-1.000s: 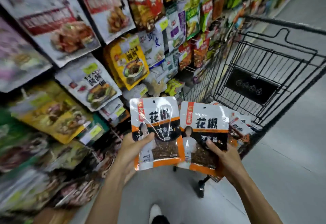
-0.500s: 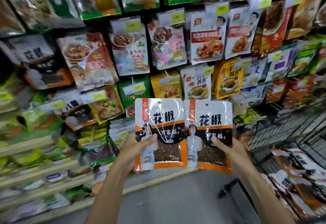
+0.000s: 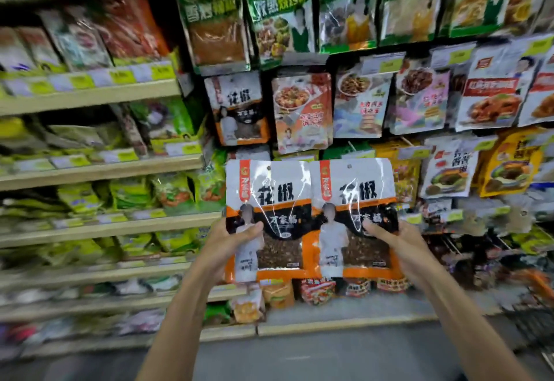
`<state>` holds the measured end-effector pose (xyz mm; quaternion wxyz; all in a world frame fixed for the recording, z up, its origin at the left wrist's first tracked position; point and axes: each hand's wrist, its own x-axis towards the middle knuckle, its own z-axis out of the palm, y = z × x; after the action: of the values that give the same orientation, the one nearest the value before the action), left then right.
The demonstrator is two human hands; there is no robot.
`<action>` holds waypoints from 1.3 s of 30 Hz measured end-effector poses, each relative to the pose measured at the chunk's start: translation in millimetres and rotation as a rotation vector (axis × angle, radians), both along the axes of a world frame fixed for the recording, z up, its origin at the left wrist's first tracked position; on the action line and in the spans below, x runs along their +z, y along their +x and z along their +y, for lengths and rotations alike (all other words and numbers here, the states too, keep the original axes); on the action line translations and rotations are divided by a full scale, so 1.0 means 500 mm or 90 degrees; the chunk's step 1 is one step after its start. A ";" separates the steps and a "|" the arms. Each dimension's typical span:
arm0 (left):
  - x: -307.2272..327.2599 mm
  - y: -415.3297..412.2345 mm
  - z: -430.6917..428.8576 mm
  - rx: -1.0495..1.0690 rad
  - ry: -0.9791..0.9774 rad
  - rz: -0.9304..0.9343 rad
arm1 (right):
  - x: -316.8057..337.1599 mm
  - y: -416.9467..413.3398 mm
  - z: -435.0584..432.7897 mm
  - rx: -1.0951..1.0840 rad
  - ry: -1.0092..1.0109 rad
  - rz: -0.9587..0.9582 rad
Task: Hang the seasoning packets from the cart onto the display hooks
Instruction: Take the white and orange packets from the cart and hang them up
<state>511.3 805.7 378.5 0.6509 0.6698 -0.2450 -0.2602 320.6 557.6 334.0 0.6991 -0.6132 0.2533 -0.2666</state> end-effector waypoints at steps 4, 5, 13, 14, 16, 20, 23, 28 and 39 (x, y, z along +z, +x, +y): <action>0.018 0.056 0.050 0.032 -0.014 -0.011 | 0.035 0.071 0.028 0.039 -0.042 0.009; 0.023 0.070 0.057 0.032 -0.018 -0.019 | 0.045 0.089 0.029 0.048 -0.055 0.010; 0.101 0.221 0.019 0.082 -0.060 -0.128 | 0.121 0.243 -0.028 0.090 -0.102 -0.021; 0.112 0.240 0.003 0.085 -0.068 -0.131 | 0.124 0.259 -0.041 0.091 -0.103 -0.020; 0.133 0.272 -0.033 0.092 -0.075 -0.128 | 0.124 0.288 -0.069 0.095 -0.103 -0.013; 0.150 0.330 -0.105 0.101 -0.079 -0.109 | 0.122 0.329 -0.122 0.089 -0.098 -0.006; 0.151 0.374 -0.145 0.104 -0.087 -0.099 | 0.127 0.347 -0.154 0.066 -0.109 -0.012; 0.130 0.448 -0.191 0.092 -0.109 -0.082 | 0.124 0.368 -0.193 0.056 -0.097 -0.024; 0.113 0.530 -0.240 0.107 -0.095 -0.090 | 0.123 0.416 -0.198 0.029 -0.062 -0.052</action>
<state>776.1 685.7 435.2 0.6993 0.6545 -0.2522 -0.1378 528.4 458.6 395.3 0.6842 -0.6407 0.1971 -0.2874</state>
